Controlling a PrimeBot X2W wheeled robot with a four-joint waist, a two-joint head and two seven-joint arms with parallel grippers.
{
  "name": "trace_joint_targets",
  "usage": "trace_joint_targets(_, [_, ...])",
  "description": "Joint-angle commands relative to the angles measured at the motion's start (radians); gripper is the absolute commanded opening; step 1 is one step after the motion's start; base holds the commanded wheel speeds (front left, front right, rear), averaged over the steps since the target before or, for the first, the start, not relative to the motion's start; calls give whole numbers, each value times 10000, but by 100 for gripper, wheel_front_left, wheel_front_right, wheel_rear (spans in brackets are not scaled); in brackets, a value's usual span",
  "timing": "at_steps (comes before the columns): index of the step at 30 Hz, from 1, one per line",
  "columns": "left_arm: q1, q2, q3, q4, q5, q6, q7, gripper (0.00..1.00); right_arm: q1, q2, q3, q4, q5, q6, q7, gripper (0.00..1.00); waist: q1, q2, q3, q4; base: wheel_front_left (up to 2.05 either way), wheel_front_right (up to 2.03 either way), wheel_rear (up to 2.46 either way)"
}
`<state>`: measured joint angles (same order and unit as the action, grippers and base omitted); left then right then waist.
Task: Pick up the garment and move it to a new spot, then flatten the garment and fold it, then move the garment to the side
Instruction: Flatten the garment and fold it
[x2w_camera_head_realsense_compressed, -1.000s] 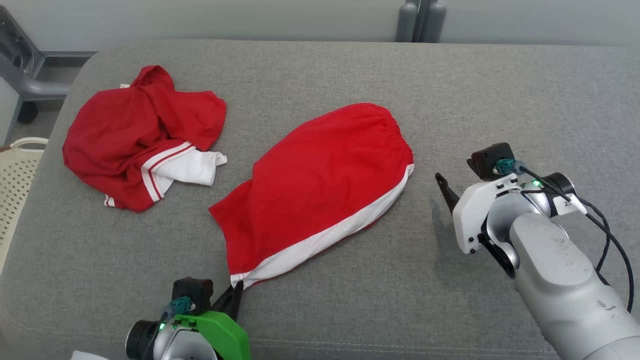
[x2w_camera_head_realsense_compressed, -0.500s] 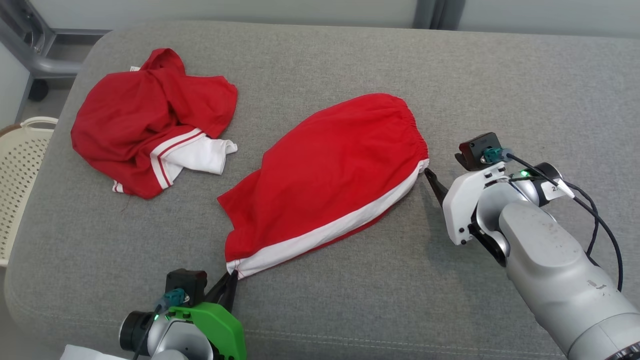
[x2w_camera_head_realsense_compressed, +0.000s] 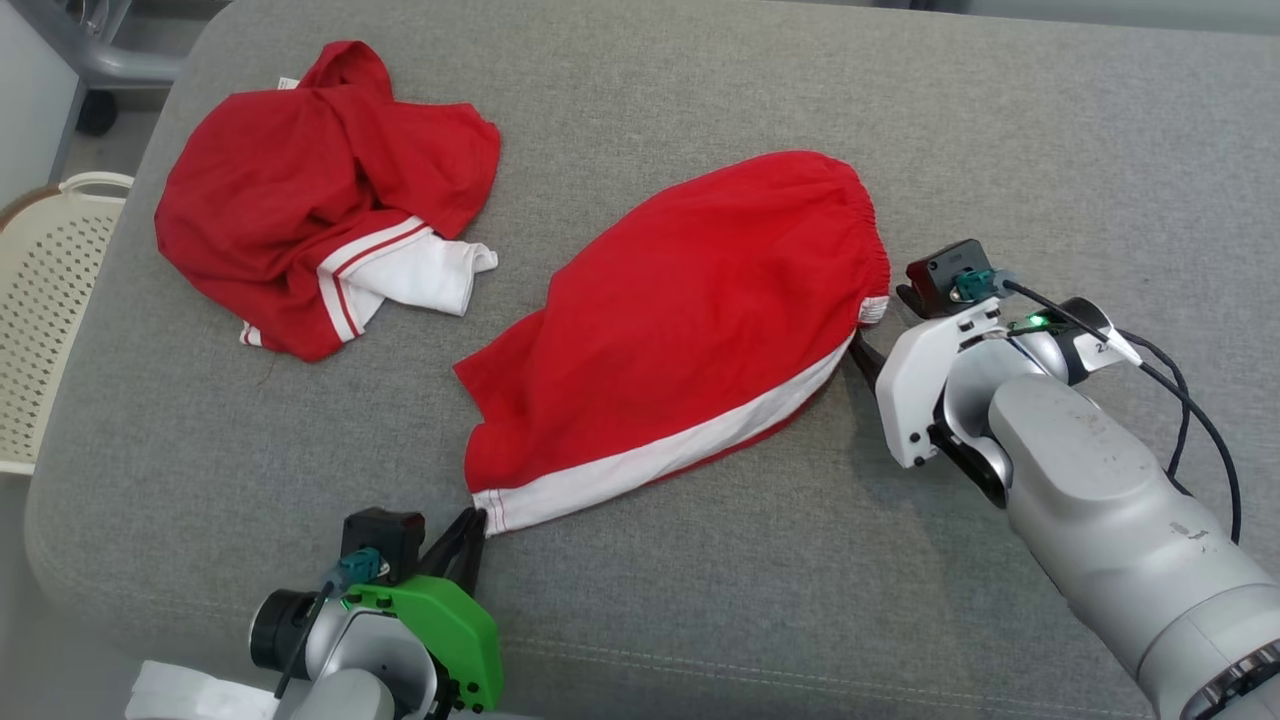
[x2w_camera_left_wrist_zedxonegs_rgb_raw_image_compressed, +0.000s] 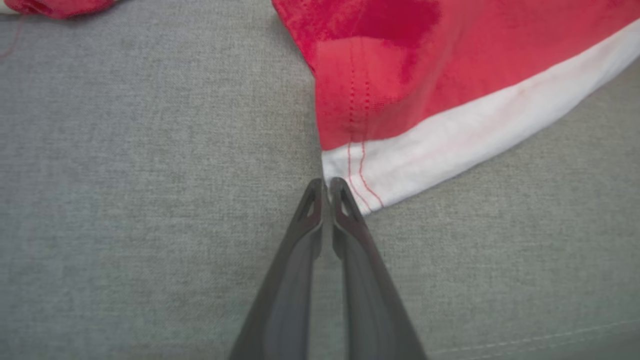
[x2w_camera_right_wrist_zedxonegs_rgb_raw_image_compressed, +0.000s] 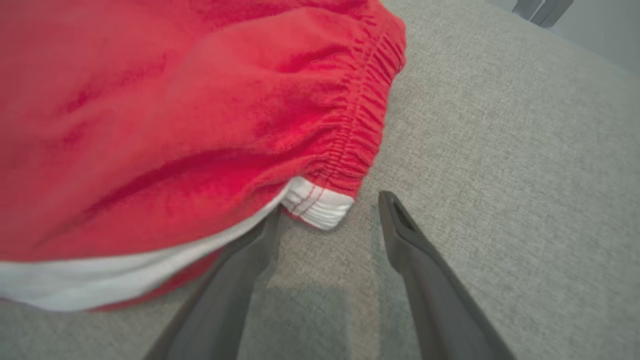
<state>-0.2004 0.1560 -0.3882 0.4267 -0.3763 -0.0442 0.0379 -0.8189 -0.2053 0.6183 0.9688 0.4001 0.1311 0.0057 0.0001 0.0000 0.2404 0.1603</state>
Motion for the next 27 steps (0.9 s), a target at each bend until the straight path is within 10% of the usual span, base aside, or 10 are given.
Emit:
trace_joint_targets(1, [-182,20,21,59,-48,15,-59,8,-179,-61,171,43,146,-7,-102,100,-1,0,128,94,0,0,0])
trace_joint_targets(2, [-218,14,27,90,-64,25,-78,7,-236,-101,273,59,219,-7,-164,55,-1,0,156,111,0,0,0])
trace_joint_targets(4, [-258,-5,35,133,-85,46,-136,7,-315,-127,460,72,381,-7,-275,0,-1,0,185,135,0,0,0])
trace_joint_targets(24, [-287,213,146,-558,-468,157,247,0,-35,-1121,1454,-720,1919,-8,-517,0,-1,0,-596,-431,0,0,0])
trace_joint_targets(25, [-191,236,127,-574,-483,187,317,37,15,-1180,1490,-702,1946,-8,-464,46,-1,0,-614,-447,0,0,0])
trace_joint_targets(26, [-97,233,125,-576,-538,208,407,100,46,-1206,1462,-645,2000,-8,-452,100,-1,0,-632,-459,0,0,0])
trace_joint_targets(27, [-7,201,107,-555,-594,226,509,100,75,-1208,1449,-611,2017,-8,-459,100,-1,0,-645,-464,0,0,0])
